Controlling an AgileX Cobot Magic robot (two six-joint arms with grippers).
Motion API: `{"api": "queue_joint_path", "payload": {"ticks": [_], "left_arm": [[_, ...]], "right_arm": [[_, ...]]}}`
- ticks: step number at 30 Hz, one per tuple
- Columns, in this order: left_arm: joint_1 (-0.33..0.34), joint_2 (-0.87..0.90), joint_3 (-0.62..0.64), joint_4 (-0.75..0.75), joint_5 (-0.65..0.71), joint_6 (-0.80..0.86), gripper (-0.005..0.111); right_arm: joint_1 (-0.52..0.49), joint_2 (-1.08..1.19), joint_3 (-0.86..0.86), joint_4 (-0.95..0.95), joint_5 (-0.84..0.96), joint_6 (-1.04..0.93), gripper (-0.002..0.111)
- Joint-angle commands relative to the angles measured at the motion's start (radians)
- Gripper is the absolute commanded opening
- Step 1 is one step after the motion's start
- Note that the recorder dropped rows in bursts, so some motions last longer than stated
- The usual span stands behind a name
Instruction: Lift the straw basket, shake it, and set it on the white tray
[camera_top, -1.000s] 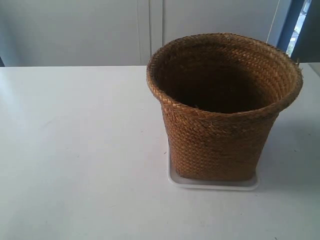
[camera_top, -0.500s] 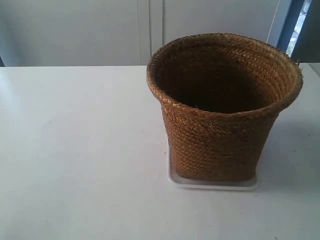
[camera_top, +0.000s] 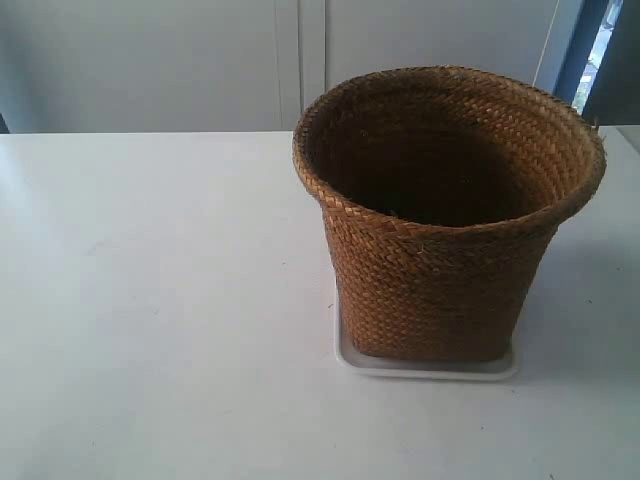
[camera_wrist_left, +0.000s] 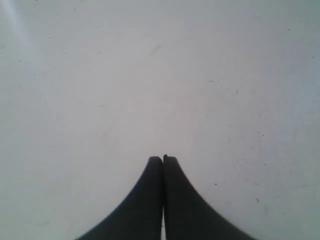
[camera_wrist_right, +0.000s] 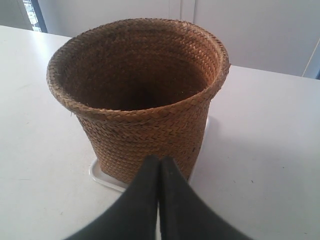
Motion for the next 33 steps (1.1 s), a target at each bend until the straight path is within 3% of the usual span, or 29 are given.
{"api": "queue_joint_path", "payload": {"ticks": [1,18,23,28,33], "left_arm": [[0.001,-0.007,0.004,-0.015,0.001,0.006,0.000],[0.001,-0.007,0.004,-0.015,0.001,0.006,0.000],[0.001,-0.007,0.004,-0.015,0.001,0.006,0.000],[0.001,-0.007,0.004,-0.015,0.001,0.006,0.000],[0.001,-0.007,0.004,-0.015,0.001,0.006,0.000]], "right_arm": [[0.001,-0.005,0.004,-0.003,0.002,-0.008,0.000],[0.001,-0.009,0.008,0.002,-0.033,0.010,0.000],[0.001,-0.009,0.096,-0.014,-0.304,-0.034,0.000],[0.001,-0.011,0.341,-0.013,-0.573,-0.139,0.000],[0.001,-0.090,0.523,-0.013,-0.676,-0.139,0.000]]}}
